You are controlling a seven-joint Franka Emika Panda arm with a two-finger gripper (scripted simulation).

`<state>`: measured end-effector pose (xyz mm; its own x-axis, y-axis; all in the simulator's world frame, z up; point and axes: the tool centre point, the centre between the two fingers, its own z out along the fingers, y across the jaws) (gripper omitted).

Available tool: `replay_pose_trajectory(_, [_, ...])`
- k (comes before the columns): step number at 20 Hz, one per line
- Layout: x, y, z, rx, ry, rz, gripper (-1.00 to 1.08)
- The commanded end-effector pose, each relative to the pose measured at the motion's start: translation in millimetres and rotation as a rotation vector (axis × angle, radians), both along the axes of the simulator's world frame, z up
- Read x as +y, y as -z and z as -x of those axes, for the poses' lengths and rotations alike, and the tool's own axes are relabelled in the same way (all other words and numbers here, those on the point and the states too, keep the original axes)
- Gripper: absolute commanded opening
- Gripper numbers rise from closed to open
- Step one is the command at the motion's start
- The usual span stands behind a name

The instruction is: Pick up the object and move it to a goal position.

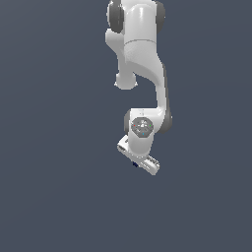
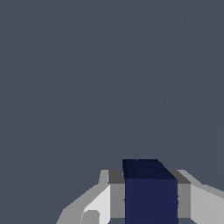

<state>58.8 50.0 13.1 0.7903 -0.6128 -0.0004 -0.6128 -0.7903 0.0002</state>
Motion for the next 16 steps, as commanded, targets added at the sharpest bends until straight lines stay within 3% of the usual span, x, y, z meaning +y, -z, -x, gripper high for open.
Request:
replay_pose_trajectory(1, [0,0,0,0.0,0.0,0.0,-1.0])
replay_pose_trajectory(16, [5,-9,12,0.0,0.0,0.0,-1.0])
